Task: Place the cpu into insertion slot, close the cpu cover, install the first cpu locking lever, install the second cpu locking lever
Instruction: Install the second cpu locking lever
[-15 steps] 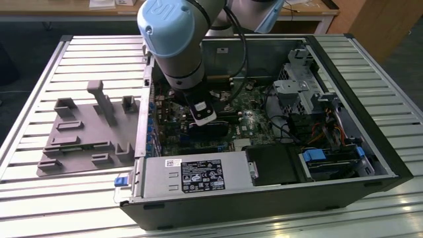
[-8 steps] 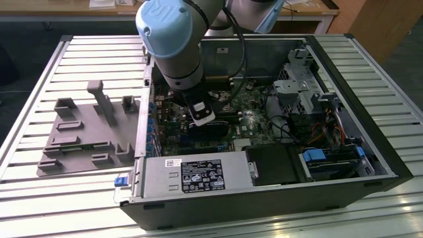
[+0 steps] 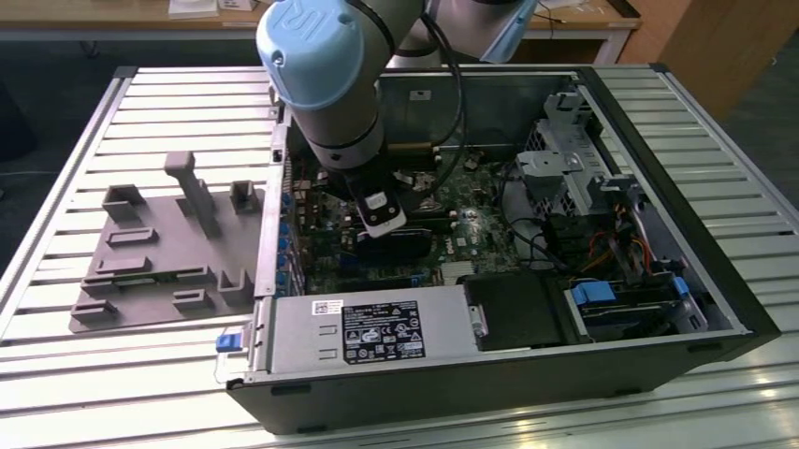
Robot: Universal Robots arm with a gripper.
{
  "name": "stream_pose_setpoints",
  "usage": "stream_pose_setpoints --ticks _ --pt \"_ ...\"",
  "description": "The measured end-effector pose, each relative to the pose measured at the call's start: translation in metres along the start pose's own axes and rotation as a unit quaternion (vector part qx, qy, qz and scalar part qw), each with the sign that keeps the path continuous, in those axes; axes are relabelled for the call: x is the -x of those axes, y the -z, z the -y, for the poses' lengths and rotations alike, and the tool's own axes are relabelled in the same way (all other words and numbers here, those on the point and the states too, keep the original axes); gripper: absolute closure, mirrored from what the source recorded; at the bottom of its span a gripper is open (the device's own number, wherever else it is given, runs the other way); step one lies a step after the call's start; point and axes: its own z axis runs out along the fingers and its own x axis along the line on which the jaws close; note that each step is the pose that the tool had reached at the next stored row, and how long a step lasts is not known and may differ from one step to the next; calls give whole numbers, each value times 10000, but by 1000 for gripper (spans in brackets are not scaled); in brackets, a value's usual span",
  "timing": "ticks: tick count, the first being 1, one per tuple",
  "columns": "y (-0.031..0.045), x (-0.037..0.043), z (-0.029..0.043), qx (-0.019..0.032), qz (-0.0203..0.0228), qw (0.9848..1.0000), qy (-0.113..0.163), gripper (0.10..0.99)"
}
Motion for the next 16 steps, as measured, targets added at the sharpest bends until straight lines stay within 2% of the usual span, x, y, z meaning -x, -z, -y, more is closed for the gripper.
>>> stream_pose_setpoints --ticks 4,9,12,16 --pt "20 3 -7 0 1 10000 0 984" --pt "132 16 -44 -17 5 10000 -3 984" --pt "192 23 -64 -74 21 10000 -2 984" --pt "251 32 -85 -197 55 9998 -7 984"
